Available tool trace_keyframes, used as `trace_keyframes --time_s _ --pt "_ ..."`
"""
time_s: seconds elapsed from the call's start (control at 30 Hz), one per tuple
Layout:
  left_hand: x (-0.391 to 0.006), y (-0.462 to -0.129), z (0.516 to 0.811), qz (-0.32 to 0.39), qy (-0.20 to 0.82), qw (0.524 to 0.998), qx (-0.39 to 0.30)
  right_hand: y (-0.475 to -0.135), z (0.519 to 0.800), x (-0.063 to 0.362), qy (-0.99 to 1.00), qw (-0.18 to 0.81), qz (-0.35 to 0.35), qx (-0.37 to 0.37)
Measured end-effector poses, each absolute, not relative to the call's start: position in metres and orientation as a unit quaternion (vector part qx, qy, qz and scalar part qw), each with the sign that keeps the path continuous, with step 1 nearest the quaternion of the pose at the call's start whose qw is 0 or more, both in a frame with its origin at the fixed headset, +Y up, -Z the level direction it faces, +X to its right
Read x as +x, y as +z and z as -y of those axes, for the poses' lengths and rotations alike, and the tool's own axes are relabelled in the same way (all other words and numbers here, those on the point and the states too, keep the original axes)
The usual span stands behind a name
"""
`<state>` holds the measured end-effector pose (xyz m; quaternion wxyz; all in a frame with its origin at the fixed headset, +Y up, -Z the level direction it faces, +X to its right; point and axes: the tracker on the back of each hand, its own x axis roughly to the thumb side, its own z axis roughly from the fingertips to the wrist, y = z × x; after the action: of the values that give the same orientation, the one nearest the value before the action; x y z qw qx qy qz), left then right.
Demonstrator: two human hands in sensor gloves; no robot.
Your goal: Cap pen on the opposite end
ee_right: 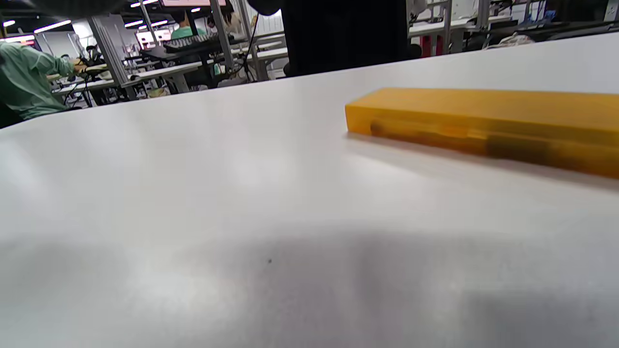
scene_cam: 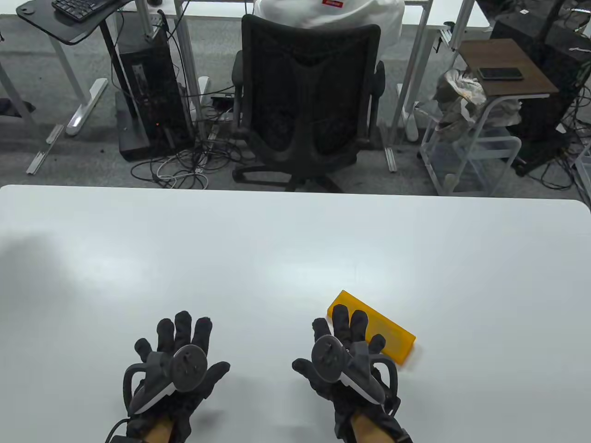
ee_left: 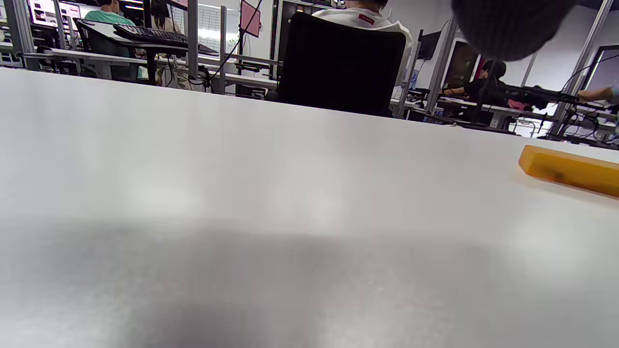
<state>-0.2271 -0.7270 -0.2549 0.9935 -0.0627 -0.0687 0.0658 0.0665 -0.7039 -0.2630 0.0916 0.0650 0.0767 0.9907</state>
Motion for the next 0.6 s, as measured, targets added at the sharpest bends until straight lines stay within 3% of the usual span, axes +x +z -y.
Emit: trace_keyframes --time_s 0.33,0.6 --pt "-0.227 -0.258 0.734 0.08 0.062 0.991 -0.086 -0.26 0.72 0.037 0.984 0.05 -0.117 0.128" --pt "-0.222 -0.258 0.735 0.094 0.071 0.989 -0.091 -0.26 0.727 0.035 0.982 0.049 -0.138 0.122"
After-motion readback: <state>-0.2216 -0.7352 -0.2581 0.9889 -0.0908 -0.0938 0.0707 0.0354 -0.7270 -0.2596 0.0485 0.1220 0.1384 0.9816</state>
